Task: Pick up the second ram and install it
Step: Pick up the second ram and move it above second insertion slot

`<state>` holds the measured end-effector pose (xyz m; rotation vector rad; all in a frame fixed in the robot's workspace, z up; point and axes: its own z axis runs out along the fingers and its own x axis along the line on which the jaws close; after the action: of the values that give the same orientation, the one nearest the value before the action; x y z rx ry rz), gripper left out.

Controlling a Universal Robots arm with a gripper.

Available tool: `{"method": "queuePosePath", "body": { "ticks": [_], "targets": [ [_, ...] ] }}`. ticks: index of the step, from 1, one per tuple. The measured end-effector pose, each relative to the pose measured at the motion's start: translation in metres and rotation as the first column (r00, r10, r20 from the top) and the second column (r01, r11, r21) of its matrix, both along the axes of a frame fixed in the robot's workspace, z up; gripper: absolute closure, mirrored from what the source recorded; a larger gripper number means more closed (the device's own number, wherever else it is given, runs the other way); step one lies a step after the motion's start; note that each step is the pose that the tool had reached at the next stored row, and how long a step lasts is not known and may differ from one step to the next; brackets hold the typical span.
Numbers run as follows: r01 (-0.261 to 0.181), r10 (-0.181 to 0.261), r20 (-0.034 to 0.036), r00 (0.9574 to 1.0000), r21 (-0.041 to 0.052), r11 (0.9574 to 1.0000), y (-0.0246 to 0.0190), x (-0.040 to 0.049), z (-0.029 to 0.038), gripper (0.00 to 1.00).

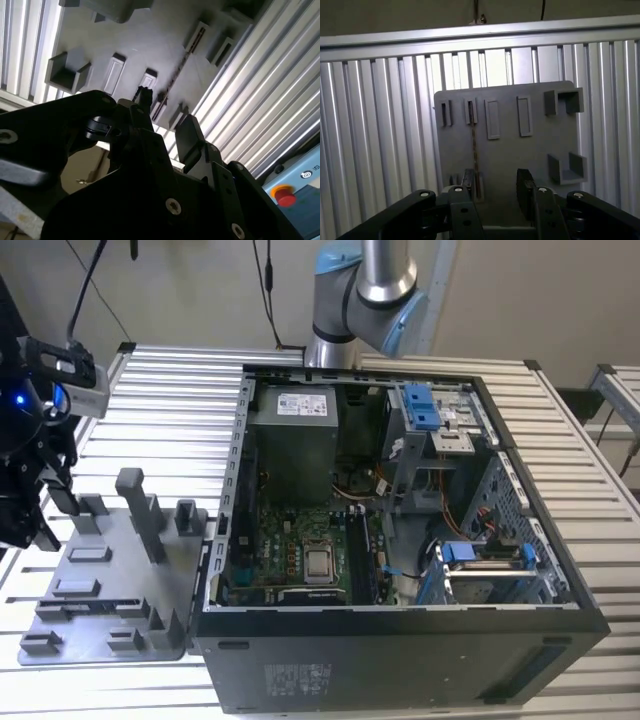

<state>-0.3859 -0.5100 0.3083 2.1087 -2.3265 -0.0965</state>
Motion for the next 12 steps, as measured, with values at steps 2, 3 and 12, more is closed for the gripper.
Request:
{"method": "queuePosePath", "body": {
  "ticks": [2,3,12],
  "targets": [
    [-0.001,0.001,0.0056,1.0000,0.0021,1.0000,0.0000,-0.0007,-0.0025,0.52],
    [-0.002,0.002,0.0090,1.0000,0.0028,1.0000,0.0000,-0.0012,-0.0037,0.52],
    [-0.011,0.010,0.0324,0.9994,0.0056,0.9999,-0.0001,-0.0050,-0.0144,0.52]
  ]
}}
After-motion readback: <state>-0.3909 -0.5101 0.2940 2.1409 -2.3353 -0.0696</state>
